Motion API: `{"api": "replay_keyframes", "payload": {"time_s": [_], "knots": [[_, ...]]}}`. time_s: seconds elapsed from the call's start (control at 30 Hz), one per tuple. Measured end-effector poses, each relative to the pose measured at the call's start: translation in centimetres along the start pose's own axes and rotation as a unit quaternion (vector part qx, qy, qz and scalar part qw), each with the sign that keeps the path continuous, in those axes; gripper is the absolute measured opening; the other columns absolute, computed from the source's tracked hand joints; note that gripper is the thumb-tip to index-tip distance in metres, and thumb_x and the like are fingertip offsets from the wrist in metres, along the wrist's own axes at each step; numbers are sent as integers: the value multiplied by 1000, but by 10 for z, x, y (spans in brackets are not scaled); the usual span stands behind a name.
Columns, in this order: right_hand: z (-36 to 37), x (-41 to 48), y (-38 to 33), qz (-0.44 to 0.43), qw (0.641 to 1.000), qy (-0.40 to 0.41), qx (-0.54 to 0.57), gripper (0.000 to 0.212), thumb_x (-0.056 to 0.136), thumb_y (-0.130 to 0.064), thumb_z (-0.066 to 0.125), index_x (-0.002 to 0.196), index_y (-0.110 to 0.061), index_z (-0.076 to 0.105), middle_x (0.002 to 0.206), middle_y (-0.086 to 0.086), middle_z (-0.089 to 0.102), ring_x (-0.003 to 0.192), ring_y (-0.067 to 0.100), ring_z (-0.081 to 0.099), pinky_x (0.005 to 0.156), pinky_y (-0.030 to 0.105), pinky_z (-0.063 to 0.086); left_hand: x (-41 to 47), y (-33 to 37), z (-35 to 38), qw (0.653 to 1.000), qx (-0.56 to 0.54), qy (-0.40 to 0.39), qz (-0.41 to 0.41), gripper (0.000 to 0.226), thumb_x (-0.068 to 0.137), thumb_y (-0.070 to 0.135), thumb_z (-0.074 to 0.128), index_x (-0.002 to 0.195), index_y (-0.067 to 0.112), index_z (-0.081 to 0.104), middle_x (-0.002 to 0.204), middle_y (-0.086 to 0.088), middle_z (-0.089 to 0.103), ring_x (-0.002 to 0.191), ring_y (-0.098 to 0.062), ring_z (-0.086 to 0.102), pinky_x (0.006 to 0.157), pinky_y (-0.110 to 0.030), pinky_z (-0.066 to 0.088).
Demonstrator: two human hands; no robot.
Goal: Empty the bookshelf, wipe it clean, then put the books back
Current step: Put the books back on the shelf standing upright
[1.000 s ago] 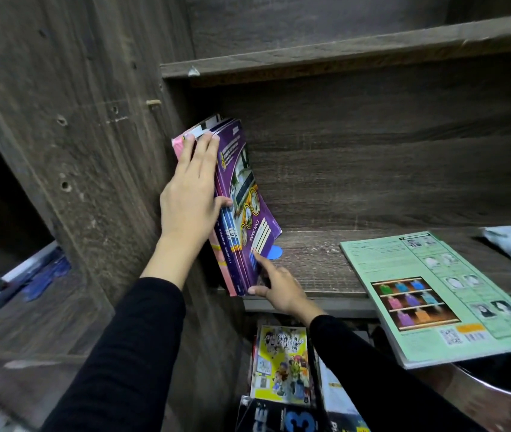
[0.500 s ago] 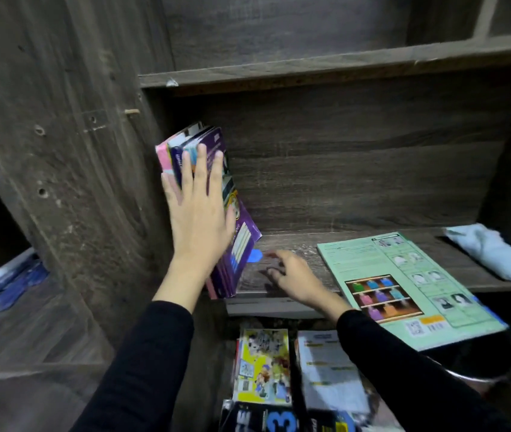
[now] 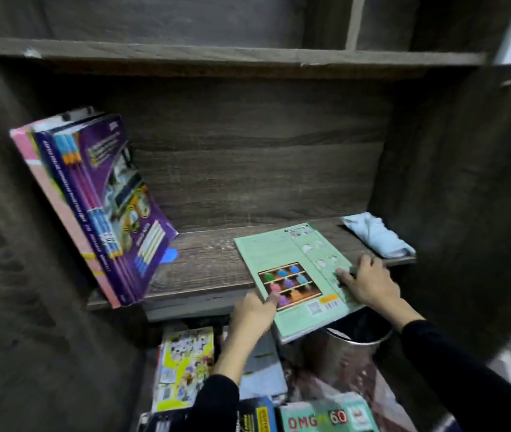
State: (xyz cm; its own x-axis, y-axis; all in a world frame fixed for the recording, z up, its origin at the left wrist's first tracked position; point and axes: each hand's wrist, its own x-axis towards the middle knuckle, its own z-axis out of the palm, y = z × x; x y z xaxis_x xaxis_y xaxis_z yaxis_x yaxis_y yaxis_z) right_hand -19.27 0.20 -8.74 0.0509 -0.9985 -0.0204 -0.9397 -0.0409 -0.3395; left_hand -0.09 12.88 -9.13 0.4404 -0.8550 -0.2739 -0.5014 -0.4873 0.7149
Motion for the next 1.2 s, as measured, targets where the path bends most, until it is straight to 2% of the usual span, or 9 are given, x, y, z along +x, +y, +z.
{"api": "replay_keyframes", "payload": {"time_s": [0.13,0.23,0.37,0.5,0.63,0.77,0.87,1.03,1.2], "knots": [[3,0,14,26,991,-78,101,72,87,-59,54,131,-3,40,125,16,57,112,35,56,83,40,50,9,2,11,977,-203,-70,-16,28,95,38,51,98,14,65,109,-10,64,101,-21,60,73,-27,45],[-3,-4,17,46,958,-119,257,41,81,-40,72,96,-4,62,89,6,68,76,19,68,56,28,53,14,-3,5,961,-270,-45,-39,33,95,34,53,112,7,63,105,-9,65,99,-21,61,77,-23,41],[5,-18,21,92,795,-349,487,36,72,-16,71,100,7,68,92,20,72,71,24,72,66,33,60,18,-18,-9,945,-312,-76,-65,35,92,33,58,114,6,62,100,-8,69,89,-20,65,79,-28,53],[29,-28,18,92,681,-388,614,49,58,-10,87,102,4,70,103,25,69,79,33,72,65,43,60,15,-25,-16,933,-340,-91,-70,25,93,12,57,117,4,58,91,-7,68,77,-18,65,66,-27,54],[27,-33,9,52,699,-337,628,48,73,1,64,120,-4,56,108,23,68,83,34,71,69,46,59,14,-24,-19,940,-329,-68,-63,27,94,7,56,120,2,54,103,-11,66,94,-26,63,79,-35,53],[11,-41,-3,6,716,-275,642,36,81,11,57,112,-5,60,103,20,70,80,32,71,68,43,60,10,-16,-26,931,-357,-52,-50,22,94,7,55,116,4,56,88,-6,65,76,-20,62,61,-27,51],[-6,-51,-20,-28,699,-222,679,33,81,14,55,108,-4,62,98,19,72,76,29,71,64,40,60,7,-11,-41,921,-390,-19,-18,30,92,6,58,121,2,56,95,-13,67,73,-21,63,65,-29,52],[-32,-67,-67,-132,709,-132,680,33,77,12,62,103,-9,64,96,13,73,81,25,70,71,36,59,-6,4,-90,922,-327,180,102,56,91,15,60,141,14,36,135,-6,51,106,-10,51,88,-25,41],[-28,-80,-129,-256,774,-3,579,36,80,8,67,110,-12,62,100,-1,70,84,-1,65,76,15,50,-17,41,-154,881,-280,297,240,51,92,24,59,139,17,41,138,-4,49,127,-15,46,108,-32,37]]}}
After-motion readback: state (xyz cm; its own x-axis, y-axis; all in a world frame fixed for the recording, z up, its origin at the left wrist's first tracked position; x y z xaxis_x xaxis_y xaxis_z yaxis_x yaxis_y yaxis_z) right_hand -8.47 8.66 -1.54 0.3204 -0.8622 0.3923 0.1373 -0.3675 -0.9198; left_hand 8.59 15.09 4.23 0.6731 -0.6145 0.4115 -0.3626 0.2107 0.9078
